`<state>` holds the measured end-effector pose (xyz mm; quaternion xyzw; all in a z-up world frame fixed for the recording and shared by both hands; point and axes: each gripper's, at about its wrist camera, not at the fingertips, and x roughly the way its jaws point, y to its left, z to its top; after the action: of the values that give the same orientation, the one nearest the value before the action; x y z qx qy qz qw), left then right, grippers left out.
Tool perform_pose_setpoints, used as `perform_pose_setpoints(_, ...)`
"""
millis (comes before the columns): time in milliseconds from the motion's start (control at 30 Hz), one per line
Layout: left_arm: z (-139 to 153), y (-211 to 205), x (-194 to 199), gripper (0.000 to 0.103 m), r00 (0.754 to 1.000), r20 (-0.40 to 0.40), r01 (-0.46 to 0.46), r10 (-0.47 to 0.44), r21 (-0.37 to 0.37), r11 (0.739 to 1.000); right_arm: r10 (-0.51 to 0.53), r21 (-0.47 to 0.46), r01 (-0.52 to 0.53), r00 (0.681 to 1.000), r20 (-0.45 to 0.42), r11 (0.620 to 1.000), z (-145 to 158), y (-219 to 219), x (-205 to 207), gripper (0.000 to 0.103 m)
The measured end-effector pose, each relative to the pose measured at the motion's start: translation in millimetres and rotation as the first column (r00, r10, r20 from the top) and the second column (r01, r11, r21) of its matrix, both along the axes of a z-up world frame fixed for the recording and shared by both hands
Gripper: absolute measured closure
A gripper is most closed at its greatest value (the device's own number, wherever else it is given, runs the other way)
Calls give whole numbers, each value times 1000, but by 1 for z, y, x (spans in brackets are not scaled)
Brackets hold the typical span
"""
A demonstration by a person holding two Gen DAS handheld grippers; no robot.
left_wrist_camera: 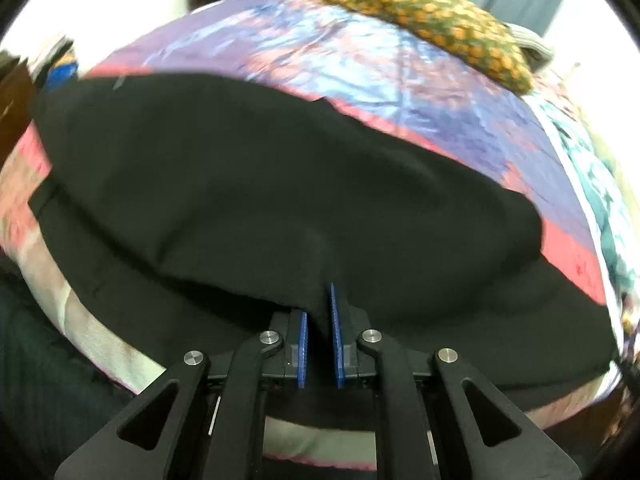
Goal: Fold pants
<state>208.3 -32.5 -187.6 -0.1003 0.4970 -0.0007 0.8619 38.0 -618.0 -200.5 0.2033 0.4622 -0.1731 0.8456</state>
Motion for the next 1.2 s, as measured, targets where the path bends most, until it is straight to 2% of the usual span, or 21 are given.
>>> perform_pose_setpoints(67, 2, -3, -10, 94, 999, 8, 33, -33, 10, 999, -19, -28, 18, 1000, -19, 999, 3, -1, -5, 90)
perform_pose_setpoints(233, -17, -12, -14, 94, 997, -27, 72, -71, 31, 997, -90, -4, 90, 994, -69, 996, -8, -15, -17, 90)
perform_pose_setpoints(300, -18, -11, -19, 94, 996, -48, 83, -80, 51, 995, -84, -17, 83, 993, -87, 996, -8, -15, -14, 90)
perform_pose_setpoints(433, -22, -18, -14, 94, 993, -39, 117, -115, 81, 990, -81, -53, 76, 991, -107, 996, -7, -10, -13, 90)
perform_pose_setpoints(567, -27, -11, -20, 95, 990, -84, 115, -110, 65, 991, -99, -57, 93, 987, -130, 994, -15, -10, -11, 90)
perform_pose_setpoints(733, -36, -17, -20, 94, 986, -97, 145, -134, 114, 983, -99, -91, 86, 984, -146, 992, -19, -5, -7, 90)
perform_pose_setpoints(767, -35, -19, -21, 90, 984, -97, 163, -151, 131, 978, -101, -98, 87, 984, -148, 991, -17, -4, -7, 90)
perform_pose_setpoints(833, -31, -18, -25, 84, 979, -107, 191, -176, 142, 971, -107, -101, 93, 985, -139, 991, -13, -3, -9, 82)
perform_pose_setpoints(867, -26, -14, -30, 70, 974, -125, 207, -190, 138, 969, -116, -104, 103, 984, -136, 989, -10, -3, -12, 60)
perform_pose_setpoints(900, -18, -7, -38, 54, 970, -148, 214, -194, 137, 967, -130, -102, 117, 982, -135, 988, -7, -2, -16, 26)
perform_pose_setpoints(933, -10, 2, -45, 48, 970, -153, 207, -187, 127, 970, -137, -98, 126, 983, -124, 987, -2, 0, -21, 15)
perform_pose_setpoints(1000, 14, 31, -53, 41, 986, -89, 151, -144, 78, 985, -158, -143, 146, 984, -81, 979, 14, 9, -33, 13)
perform_pose_setpoints(1100, 37, 66, -34, 32, 999, 18, 49, -50, 74, 996, -167, -221, 158, 986, -22, 963, 41, 33, -38, 13)
perform_pose_setpoints(1167, 29, 77, 0, 32, 999, 31, 35, -39, 119, 992, -131, -208, 134, 991, 26, 969, 53, 55, -29, 13)
perform_pose_setpoints(1200, 24, 77, 8, 38, 998, 41, 41, -48, 149, 988, -87, -187, 95, 995, 54, 978, 58, 75, -17, 13)
